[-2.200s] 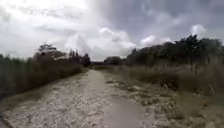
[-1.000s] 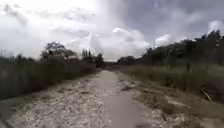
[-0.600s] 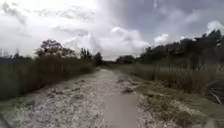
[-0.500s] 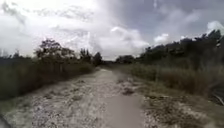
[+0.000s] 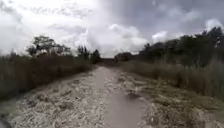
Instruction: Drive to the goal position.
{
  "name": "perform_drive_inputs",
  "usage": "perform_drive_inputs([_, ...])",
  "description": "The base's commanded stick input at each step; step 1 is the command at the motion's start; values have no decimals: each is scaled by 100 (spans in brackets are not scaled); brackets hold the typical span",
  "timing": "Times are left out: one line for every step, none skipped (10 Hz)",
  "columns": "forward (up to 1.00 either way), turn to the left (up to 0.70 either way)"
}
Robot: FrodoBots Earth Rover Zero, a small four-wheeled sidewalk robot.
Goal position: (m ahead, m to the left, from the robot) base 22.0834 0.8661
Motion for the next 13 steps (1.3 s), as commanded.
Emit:
perform_drive_inputs([70,0])
perform_drive_inputs([70,0])
perform_drive_inputs([70,2])
perform_drive_inputs([70,25])
perform_drive_inputs([70,35])
perform_drive_inputs([70,6])
perform_drive_inputs([70,0])
perform_drive_inputs([70,0])
perform_drive_inputs([70,0])
perform_drive_inputs([70,0])
perform_drive_inputs([70,0])
perform_drive_inputs([70,0])
perform_drive_inputs([70,0])
